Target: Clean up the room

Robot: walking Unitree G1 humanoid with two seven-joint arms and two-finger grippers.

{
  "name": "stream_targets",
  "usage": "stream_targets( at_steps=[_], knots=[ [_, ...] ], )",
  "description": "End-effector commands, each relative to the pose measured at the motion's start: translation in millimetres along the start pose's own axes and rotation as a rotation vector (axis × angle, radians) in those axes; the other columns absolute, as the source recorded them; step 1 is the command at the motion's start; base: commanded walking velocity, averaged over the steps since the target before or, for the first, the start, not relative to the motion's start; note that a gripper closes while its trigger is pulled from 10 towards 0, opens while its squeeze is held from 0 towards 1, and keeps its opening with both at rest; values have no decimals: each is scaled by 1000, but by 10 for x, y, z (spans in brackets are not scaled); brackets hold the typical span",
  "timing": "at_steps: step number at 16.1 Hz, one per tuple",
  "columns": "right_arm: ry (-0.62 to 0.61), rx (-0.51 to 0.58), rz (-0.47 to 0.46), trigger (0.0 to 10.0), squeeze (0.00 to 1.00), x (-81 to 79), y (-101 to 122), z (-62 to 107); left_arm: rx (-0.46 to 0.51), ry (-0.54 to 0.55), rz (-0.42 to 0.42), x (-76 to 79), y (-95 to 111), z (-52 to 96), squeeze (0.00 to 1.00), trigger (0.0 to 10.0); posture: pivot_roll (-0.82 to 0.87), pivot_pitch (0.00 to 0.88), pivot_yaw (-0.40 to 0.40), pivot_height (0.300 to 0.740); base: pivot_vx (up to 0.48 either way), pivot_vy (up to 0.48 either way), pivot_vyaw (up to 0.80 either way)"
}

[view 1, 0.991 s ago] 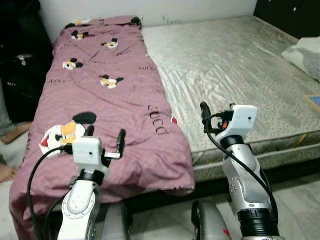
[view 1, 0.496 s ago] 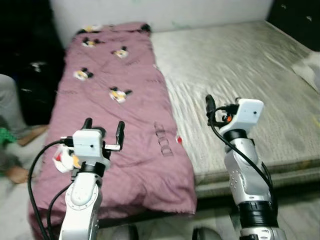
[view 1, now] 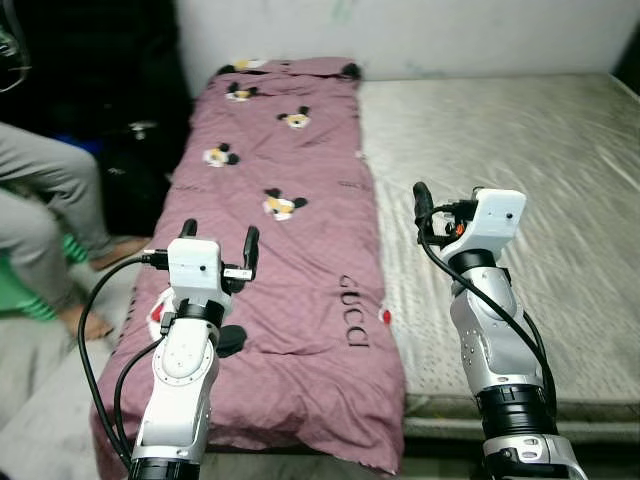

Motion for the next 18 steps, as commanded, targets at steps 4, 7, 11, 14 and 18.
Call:
stream_targets(
  at_steps=[4, 7, 11, 14, 18],
  knots=[
    [26, -24, 11, 10000, 0, -45, -90, 85, -3, 45, -7, -47, -38, 5, 0, 10000, -11, 0, 33, 740, 0, 0, 0],
    [46, -54, 6, 10000, 0, -96, -183, 205, -7, 55, -10, -60, -72, 68, 0, 10000, -14, 0, 21, 740, 0, 0, 0],
    [51, -67, 8, 10000, 0, -99, -202, 313, -22, 78, 19, -58, -75, 189, 0, 10000, -7, 0, 25, 740, 0, 0, 0],
    [36, -73, 4, 10000, 0, -80, -216, 358, -38, 83, 2, -102, -101, 237, 0, 10000, -8, 0, 34, 740, 0, 0, 0],
    [38, -96, 10, 10000, 0, -103, -249, 400, -56, 99, -28, -150, -110, 185, 0, 10000, -8, 0, 31, 740, 0, 0, 0]
  ],
)
Point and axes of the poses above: a point about 5 cm out from each wrist's last joint towards the gripper, its own z axis pointing back from the gripper into the wrist, its own y axis along the axis of the wrist's last joint, x = y × z, the point moved 3 cm from there along -z, pointing out of the wrist towards the gripper, and after that the axes turned 2 degrees about z, right-handed, at the moved point
